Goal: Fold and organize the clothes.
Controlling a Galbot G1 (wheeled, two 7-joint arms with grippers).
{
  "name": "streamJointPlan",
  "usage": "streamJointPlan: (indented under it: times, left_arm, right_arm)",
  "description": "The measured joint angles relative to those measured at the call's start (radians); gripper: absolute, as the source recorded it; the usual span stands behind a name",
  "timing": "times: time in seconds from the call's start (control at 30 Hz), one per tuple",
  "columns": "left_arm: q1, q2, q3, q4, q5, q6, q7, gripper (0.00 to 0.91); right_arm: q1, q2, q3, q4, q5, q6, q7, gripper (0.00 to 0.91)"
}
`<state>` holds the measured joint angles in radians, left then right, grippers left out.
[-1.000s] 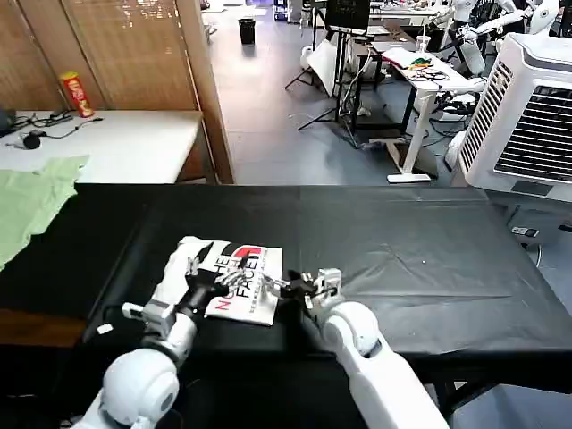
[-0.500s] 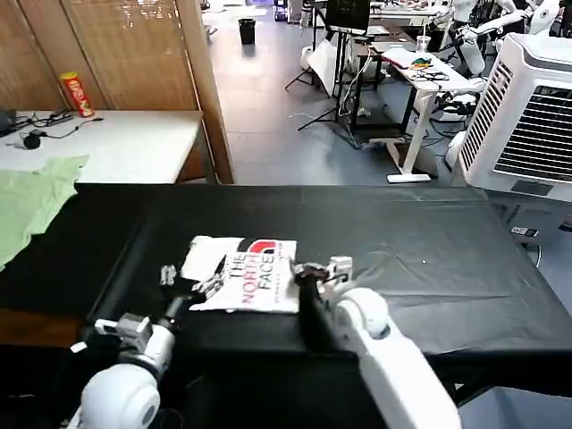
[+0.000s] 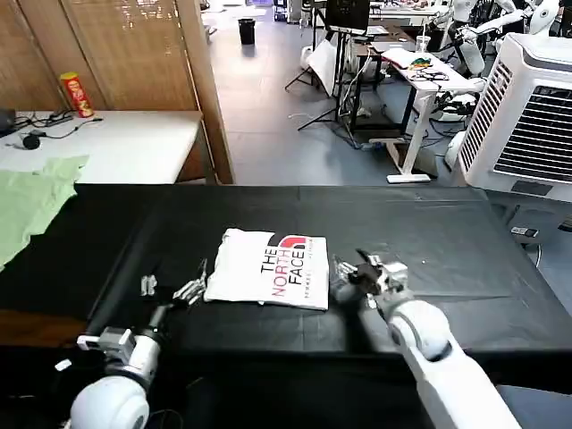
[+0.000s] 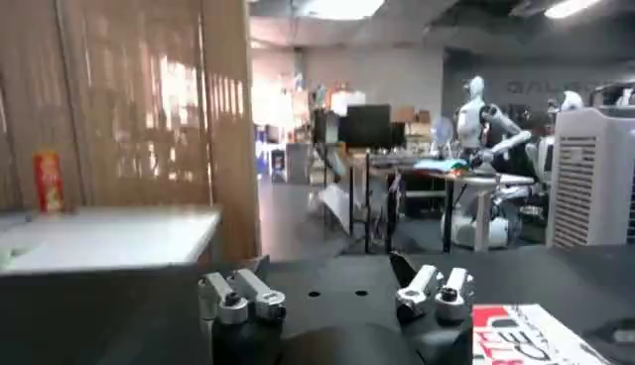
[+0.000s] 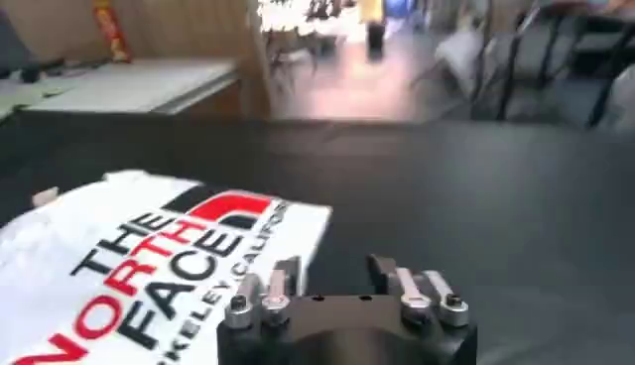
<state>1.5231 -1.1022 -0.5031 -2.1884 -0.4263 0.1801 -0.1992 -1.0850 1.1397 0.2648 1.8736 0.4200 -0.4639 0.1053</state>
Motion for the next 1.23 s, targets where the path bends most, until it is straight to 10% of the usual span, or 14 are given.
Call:
streamJointPlan:
  times: [0.4,1.23]
  left_arm:
    - [0.178,-0.001,-0.054,-0.053,0.008,-0.046,-0.028,0.878]
    - [0.485,-0.006,-0.164,-0.181,-0.080,0.001,-0.054,0.878]
  right_arm:
    - [-0.476,0.015,0.135,0.233,-0.265,0.342,0.056,0.878]
    - [-0.956,0.072,0.215,0.527,-0.267,0.254,0.197,0.878]
